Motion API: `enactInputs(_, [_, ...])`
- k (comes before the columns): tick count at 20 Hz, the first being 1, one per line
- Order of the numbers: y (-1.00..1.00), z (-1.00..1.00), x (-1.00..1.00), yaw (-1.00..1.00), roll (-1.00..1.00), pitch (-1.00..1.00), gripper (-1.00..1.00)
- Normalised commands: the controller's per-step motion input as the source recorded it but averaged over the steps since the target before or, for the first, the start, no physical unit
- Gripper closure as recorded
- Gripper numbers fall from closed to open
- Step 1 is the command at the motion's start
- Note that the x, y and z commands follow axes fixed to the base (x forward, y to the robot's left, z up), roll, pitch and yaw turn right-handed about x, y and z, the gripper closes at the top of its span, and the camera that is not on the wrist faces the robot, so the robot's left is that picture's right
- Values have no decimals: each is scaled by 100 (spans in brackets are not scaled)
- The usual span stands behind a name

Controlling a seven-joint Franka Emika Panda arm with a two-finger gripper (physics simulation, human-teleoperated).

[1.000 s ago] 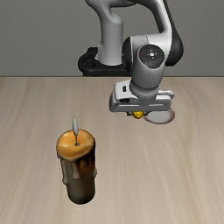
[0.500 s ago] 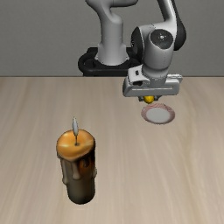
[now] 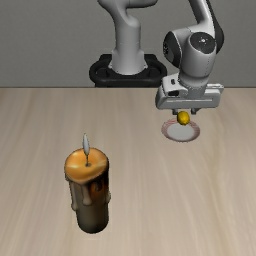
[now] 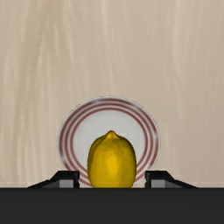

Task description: Pick up the lemon and place it in the plate with the candle lit

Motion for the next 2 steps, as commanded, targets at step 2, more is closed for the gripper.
enactInputs(2, [0,0,0,0,0,0,-100])
